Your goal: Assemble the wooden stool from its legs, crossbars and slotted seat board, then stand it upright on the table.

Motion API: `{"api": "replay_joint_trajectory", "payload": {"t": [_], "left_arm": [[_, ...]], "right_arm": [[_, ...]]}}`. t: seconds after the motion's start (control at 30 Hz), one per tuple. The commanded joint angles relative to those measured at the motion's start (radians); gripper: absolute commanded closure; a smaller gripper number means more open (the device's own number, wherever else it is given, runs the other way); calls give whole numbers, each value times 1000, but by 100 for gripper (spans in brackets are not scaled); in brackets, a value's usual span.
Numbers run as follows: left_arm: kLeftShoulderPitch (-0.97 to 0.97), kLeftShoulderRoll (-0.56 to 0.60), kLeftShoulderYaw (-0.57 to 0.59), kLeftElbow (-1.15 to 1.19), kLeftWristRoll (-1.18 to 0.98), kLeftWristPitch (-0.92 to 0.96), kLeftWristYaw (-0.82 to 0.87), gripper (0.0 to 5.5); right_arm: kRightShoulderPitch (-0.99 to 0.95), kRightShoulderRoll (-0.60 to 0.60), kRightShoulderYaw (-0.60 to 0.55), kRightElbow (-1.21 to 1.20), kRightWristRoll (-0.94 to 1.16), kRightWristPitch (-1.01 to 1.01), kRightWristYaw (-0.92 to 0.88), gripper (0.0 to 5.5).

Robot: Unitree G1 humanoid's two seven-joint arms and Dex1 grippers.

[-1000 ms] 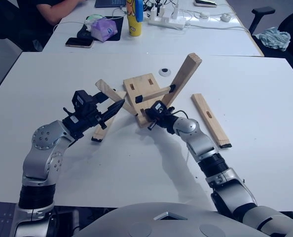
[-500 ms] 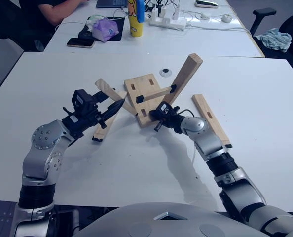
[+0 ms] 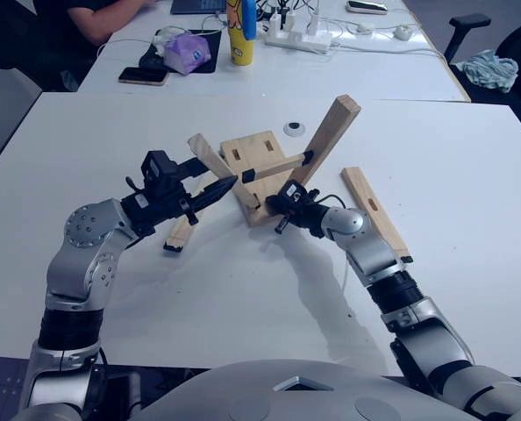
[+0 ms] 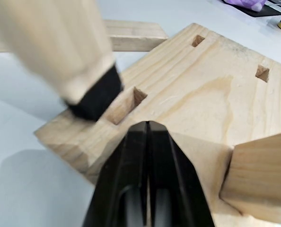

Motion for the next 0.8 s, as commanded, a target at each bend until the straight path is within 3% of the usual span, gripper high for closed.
{"api": "replay_joint_trajectory", "payload": {"t": [0.03, 0.43, 0.8], "left_arm": [[-54, 32, -29, 100, 48, -23, -67, 343], [-101, 63, -20, 241, 78, -70, -113, 343], [-197, 111, -19, 230, 30, 35, -178, 343]], "right_arm": [[183, -81, 107, 218, -89, 225, 44, 550], [179, -73, 116, 227, -85, 219, 48, 550], [190, -57, 115, 222, -77, 224, 33, 550]]}}
